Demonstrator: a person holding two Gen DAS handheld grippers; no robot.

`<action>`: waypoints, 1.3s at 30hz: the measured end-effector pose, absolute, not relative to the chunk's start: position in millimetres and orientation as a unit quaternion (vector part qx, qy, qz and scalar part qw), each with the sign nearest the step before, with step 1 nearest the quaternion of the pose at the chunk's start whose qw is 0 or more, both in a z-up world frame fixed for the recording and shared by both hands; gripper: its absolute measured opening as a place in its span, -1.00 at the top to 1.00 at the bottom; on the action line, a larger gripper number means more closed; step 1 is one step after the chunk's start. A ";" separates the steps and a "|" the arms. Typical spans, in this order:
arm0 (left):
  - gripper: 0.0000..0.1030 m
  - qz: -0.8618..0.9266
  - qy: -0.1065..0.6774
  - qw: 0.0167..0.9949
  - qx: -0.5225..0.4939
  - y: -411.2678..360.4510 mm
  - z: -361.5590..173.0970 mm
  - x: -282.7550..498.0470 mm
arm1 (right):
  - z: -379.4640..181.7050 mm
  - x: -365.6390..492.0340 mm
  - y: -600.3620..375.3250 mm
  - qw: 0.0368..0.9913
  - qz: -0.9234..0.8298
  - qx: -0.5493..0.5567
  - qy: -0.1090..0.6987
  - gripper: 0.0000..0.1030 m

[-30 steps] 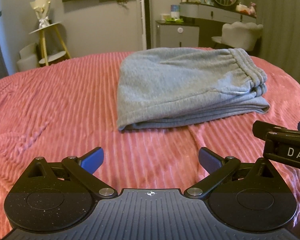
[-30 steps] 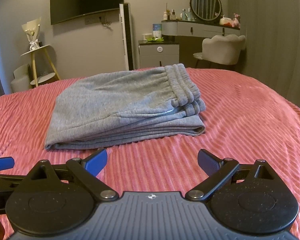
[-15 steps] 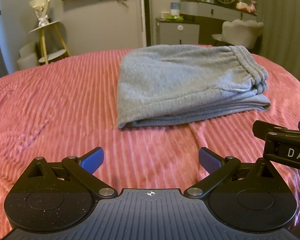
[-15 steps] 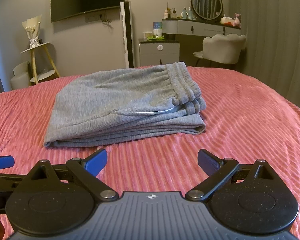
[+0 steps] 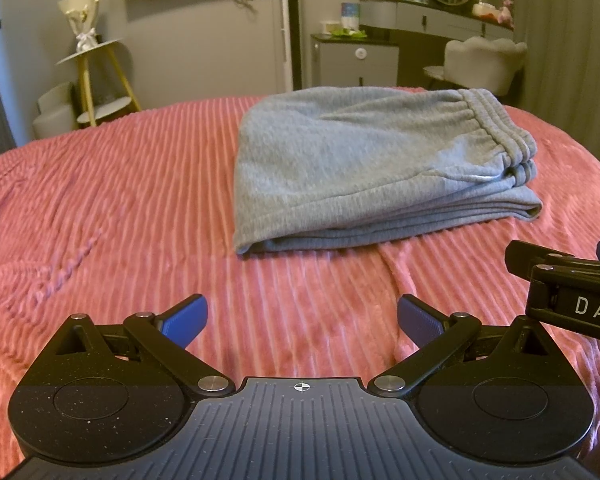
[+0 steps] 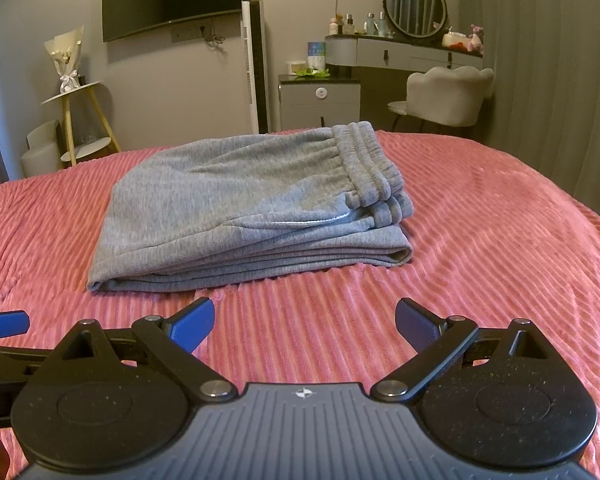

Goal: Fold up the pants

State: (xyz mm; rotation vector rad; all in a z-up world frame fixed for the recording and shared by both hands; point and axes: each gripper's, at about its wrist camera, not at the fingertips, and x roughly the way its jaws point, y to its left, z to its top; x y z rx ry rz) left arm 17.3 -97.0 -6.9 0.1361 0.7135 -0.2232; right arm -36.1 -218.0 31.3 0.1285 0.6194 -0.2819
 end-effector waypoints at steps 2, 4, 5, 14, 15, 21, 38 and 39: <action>-1.00 -0.109 0.349 0.929 0.067 -97.0 -7.3 17.7 | 31.5 -36.7 -218.4 0.941 -0.138 0.063 0.304 -0.89; -1.00 -0.109 0.349 0.928 0.067 -96.8 -8.2 18.0 | 31.2 -36.2 -218.3 0.941 -0.138 0.063 0.303 -0.89; -1.00 -0.109 0.349 0.928 0.067 -96.9 -8.2 18.0 | 31.1 -36.2 -218.4 0.941 -0.137 0.063 0.304 -0.89; -1.00 -0.110 0.351 0.927 0.068 -96.8 -9.3 18.1 | 31.0 -36.2 -218.2 0.940 -0.137 0.063 0.305 -0.89; -1.00 -0.110 0.352 0.927 0.068 -96.6 -9.5 18.1 | 31.0 -36.4 -218.1 0.940 -0.138 0.063 0.305 -0.89; -1.00 -0.111 0.353 0.927 0.068 -96.2 -10.1 18.1 | 29.6 -36.2 -220.0 0.940 -0.136 0.064 0.307 -0.89; -1.00 -0.113 0.355 0.925 0.068 -94.8 -10.8 18.8 | 29.1 -36.3 -220.7 0.940 -0.135 0.064 0.307 -0.89; -1.00 -0.113 0.356 0.925 0.069 -94.5 -10.8 19.0 | 29.4 -35.9 -220.9 0.940 -0.136 0.064 0.308 -0.89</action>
